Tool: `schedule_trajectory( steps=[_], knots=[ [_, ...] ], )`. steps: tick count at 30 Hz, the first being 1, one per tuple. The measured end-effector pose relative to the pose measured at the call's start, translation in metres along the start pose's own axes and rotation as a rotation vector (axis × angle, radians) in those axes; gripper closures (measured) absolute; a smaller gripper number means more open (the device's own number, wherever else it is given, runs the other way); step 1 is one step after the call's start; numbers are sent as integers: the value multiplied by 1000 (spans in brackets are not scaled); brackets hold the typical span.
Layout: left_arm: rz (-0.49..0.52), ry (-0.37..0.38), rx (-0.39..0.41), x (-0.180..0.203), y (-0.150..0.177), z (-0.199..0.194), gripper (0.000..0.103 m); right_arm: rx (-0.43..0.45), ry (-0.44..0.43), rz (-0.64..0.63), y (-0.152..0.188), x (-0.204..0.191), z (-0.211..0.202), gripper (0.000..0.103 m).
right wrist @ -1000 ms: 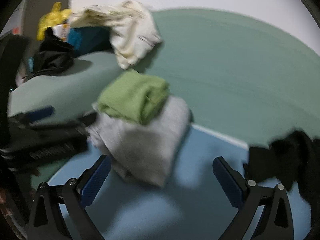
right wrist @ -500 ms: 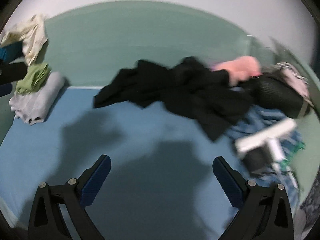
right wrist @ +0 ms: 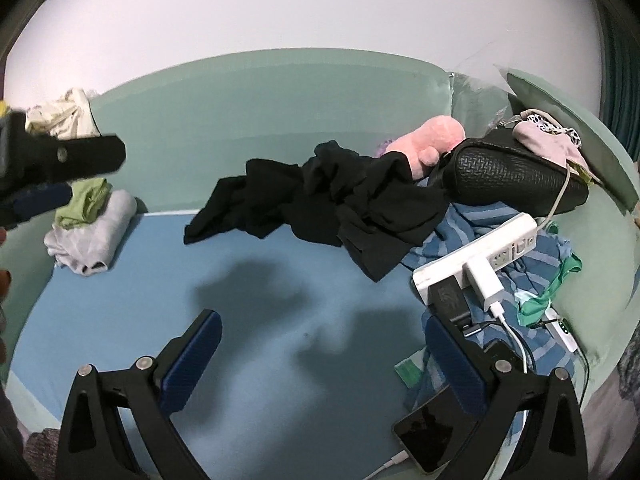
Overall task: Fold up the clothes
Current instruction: 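Move both tools toward the pile of black clothing on the sofa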
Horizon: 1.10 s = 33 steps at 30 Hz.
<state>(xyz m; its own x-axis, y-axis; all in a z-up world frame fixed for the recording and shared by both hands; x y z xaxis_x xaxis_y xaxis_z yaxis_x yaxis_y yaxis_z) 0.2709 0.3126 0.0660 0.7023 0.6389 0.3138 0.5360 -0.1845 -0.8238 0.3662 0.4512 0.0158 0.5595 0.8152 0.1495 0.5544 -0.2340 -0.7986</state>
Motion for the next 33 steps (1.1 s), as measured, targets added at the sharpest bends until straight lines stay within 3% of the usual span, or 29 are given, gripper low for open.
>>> schedule_trajectory(
  steps=[20,33],
  knots=[
    [-9,-28,-67,-4,11,8,0,6,-5,29,-6,1,-6,0],
    [94,-22,-81,-1,9,31,0,12,14,74,-7,11,9,0]
  ],
)
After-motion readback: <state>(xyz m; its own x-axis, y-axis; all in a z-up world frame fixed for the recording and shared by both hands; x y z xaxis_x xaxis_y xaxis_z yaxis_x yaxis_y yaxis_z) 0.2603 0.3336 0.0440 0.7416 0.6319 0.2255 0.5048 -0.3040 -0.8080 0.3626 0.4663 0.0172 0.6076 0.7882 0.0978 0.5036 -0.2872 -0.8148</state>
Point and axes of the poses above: each gripper's, at about its wrist camera, not at the fingertips, and z roughly the way its jaws point, x to its right, y to its underside, the point moved 3 cm from there along z, roughly the way its jaws point, and after that the axes turned 12 degrees about y, right-handed, at the moved point
